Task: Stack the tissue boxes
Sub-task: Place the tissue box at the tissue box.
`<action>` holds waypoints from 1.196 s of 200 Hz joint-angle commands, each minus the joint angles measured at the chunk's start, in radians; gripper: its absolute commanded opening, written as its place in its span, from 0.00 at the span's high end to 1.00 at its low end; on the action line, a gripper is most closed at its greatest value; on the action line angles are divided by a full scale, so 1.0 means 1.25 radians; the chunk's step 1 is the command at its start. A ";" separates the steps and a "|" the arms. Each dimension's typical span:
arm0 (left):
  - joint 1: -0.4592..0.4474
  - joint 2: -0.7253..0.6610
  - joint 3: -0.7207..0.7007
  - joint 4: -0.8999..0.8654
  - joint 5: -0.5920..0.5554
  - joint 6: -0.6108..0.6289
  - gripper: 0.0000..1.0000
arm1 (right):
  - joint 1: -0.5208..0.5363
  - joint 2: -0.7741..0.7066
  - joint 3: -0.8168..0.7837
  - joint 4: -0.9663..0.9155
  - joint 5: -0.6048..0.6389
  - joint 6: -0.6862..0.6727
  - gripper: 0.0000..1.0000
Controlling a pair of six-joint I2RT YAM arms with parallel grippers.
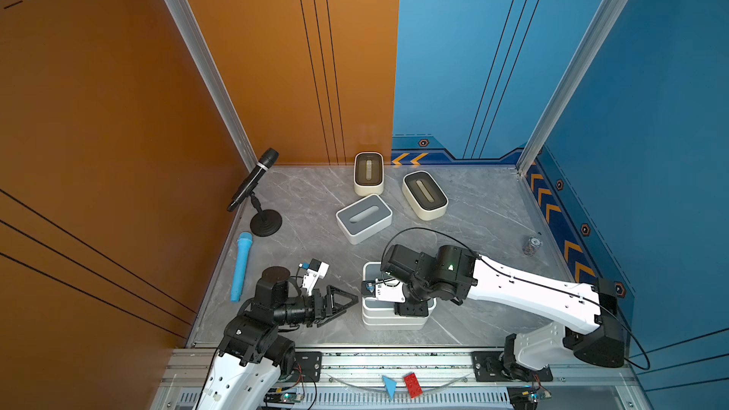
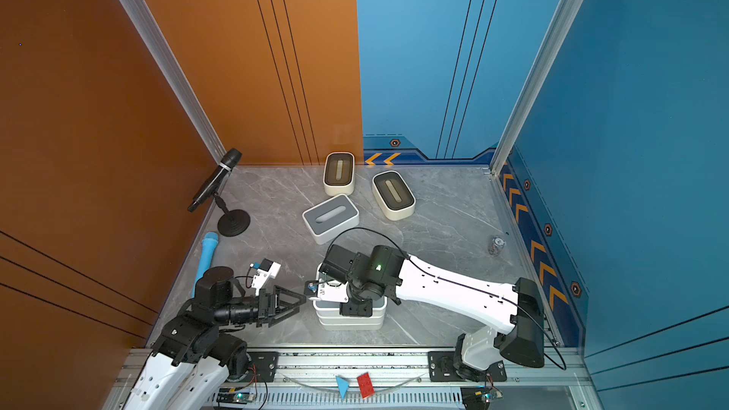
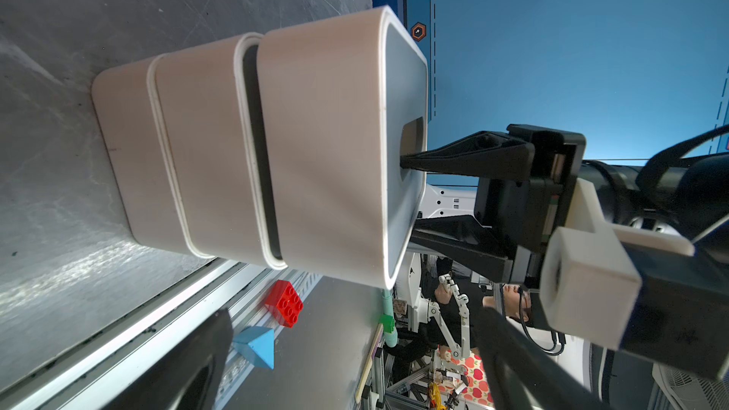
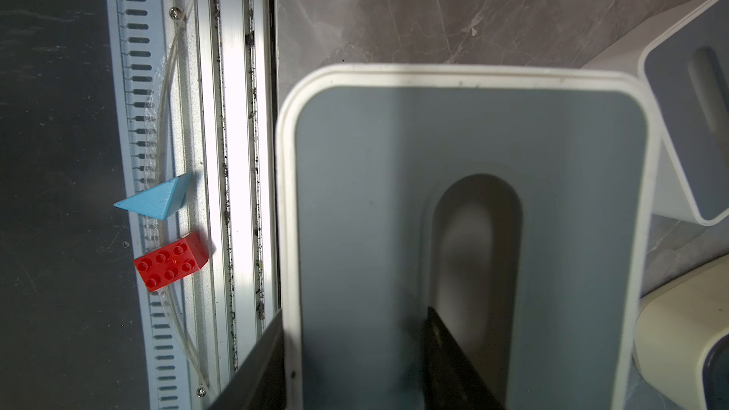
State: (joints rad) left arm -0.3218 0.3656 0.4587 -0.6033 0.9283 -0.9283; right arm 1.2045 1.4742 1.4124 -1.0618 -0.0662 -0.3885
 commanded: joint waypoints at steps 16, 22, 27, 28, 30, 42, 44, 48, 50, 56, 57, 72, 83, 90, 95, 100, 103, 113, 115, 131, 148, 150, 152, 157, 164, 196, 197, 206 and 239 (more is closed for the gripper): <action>-0.004 -0.004 -0.010 -0.011 0.007 0.004 0.02 | 0.006 0.004 -0.006 0.025 0.020 0.009 0.63; -0.004 -0.004 -0.010 -0.011 0.007 0.004 0.02 | 0.005 0.004 -0.006 0.026 0.021 0.009 0.63; -0.004 -0.004 -0.011 -0.011 0.007 0.004 0.02 | 0.006 0.005 -0.006 0.026 0.021 0.009 0.63; -0.004 -0.004 -0.010 -0.011 0.007 0.004 0.02 | 0.006 0.005 -0.007 0.026 0.022 0.009 0.63; -0.004 -0.004 -0.010 -0.011 0.007 0.004 0.02 | 0.006 0.005 -0.006 0.026 0.021 0.009 0.63; -0.005 -0.004 -0.011 -0.011 0.006 0.004 0.02 | 0.006 0.006 -0.006 0.026 0.021 0.009 0.63; -0.005 -0.004 -0.011 -0.011 0.006 0.004 0.02 | 0.005 0.006 -0.006 0.027 0.021 0.009 0.63; -0.005 -0.004 -0.011 -0.011 0.006 0.004 0.02 | 0.006 0.006 -0.006 0.027 0.021 0.009 0.63; -0.005 -0.003 -0.011 -0.011 0.006 0.004 0.02 | 0.006 0.006 -0.005 0.027 0.021 0.009 0.63; -0.005 -0.004 -0.012 -0.010 0.006 0.004 0.02 | 0.005 0.006 -0.004 0.027 0.019 0.009 0.63; -0.005 -0.004 -0.013 -0.011 0.006 0.004 0.02 | 0.005 0.006 -0.004 0.027 0.019 0.009 0.63; -0.005 -0.004 -0.015 -0.011 0.006 0.004 0.02 | 0.006 0.007 -0.005 0.027 0.018 0.009 0.63; -0.006 -0.004 -0.015 -0.011 0.007 0.004 0.02 | 0.006 0.009 -0.005 0.027 0.018 0.009 0.63; -0.006 -0.004 -0.017 -0.011 0.007 0.004 0.02 | 0.006 0.009 -0.005 0.027 0.017 0.009 0.63; -0.006 -0.004 -0.017 -0.011 0.007 0.004 0.02 | 0.005 0.009 -0.003 0.028 0.018 0.010 0.63; -0.006 -0.004 -0.017 -0.010 0.007 0.004 0.02 | 0.005 0.010 -0.004 0.028 0.016 0.010 0.63; -0.006 -0.004 -0.017 -0.011 0.006 0.004 0.02 | 0.006 0.010 -0.004 0.028 0.016 0.010 0.63; -0.006 -0.004 -0.018 -0.011 0.006 0.004 0.02 | 0.005 0.010 -0.003 0.028 0.015 0.010 0.63; -0.006 -0.004 -0.017 -0.011 0.006 0.004 0.02 | 0.005 0.010 -0.004 0.028 0.015 0.010 0.63; -0.006 -0.004 -0.019 -0.011 0.006 0.005 0.02 | 0.005 0.011 -0.005 0.028 0.016 0.010 0.63; -0.006 -0.004 -0.020 -0.010 0.005 0.005 0.02 | 0.006 0.012 -0.003 0.030 0.016 0.010 0.63; -0.006 -0.004 -0.020 -0.011 0.006 0.005 0.02 | 0.006 0.012 -0.001 0.029 0.015 0.010 0.63; -0.006 -0.005 -0.020 -0.011 0.006 0.005 0.02 | 0.006 0.012 -0.002 0.029 0.015 0.010 0.63; -0.006 -0.004 -0.020 -0.011 0.006 0.004 0.02 | 0.006 0.013 -0.003 0.029 0.016 0.011 0.63; -0.008 -0.005 -0.020 -0.011 0.006 0.004 0.02 | 0.006 0.013 -0.002 0.028 0.015 0.011 0.63; -0.008 -0.004 -0.021 -0.010 0.006 0.005 0.02 | 0.005 0.013 -0.002 0.028 0.013 0.013 0.63; -0.008 -0.004 -0.021 -0.010 0.006 0.005 0.02 | 0.006 0.013 -0.002 0.028 0.013 0.013 0.63; -0.008 -0.004 -0.022 -0.010 0.006 0.005 0.02 | 0.005 0.013 -0.003 0.028 0.012 0.013 0.63; -0.009 -0.004 -0.025 -0.011 0.006 0.006 0.02 | 0.006 0.015 -0.003 0.028 0.010 0.014 0.63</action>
State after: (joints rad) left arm -0.3222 0.3656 0.4431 -0.6033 0.9283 -0.9283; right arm 1.2045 1.4872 1.4086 -1.0538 -0.0635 -0.3878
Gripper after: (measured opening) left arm 0.979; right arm 0.482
